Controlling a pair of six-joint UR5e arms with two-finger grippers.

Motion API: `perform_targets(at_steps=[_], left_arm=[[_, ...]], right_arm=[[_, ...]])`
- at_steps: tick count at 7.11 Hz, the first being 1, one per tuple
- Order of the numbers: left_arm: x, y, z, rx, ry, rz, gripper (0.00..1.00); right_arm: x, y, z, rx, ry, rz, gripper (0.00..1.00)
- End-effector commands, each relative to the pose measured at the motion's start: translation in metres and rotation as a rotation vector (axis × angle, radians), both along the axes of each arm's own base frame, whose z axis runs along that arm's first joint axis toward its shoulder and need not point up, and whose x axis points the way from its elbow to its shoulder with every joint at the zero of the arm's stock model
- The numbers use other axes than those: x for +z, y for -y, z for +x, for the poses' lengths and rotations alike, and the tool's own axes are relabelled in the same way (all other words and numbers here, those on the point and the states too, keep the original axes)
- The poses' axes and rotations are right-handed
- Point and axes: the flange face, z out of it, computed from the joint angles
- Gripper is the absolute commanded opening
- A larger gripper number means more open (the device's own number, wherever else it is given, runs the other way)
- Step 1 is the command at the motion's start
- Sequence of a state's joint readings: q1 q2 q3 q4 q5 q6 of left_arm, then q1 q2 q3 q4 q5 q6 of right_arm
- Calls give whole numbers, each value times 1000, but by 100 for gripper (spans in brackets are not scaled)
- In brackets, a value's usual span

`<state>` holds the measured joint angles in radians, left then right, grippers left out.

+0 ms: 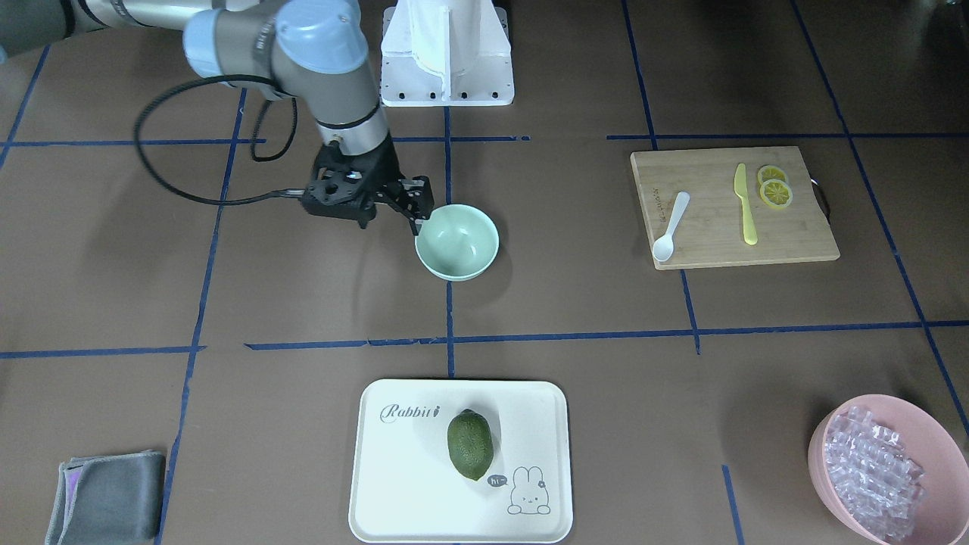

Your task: Place spoon in bowl

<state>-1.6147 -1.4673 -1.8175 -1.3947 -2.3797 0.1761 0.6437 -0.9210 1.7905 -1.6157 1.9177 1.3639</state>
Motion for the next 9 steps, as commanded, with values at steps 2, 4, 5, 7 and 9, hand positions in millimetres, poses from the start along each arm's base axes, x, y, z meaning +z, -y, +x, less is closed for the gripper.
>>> perform_targets(at_steps=[2,4,5,7,9], left_arm=[[-31,27,1,4,6,101,100],[-44,34,2,2,6,219,100],[-40,32,2,4,3,214,100],[-44,42,9,-20,-5,180,100],[-62,50,27,6,-15,219,100]], right_arm=[[109,66,196,-242,-75,156,100],[214,75,331,-352,-130,262,100],[260,61,372,-420,-170,304,100],[357,22,455,-511,-212,317,100],[423,-29,502,-494,-206,228,100]])
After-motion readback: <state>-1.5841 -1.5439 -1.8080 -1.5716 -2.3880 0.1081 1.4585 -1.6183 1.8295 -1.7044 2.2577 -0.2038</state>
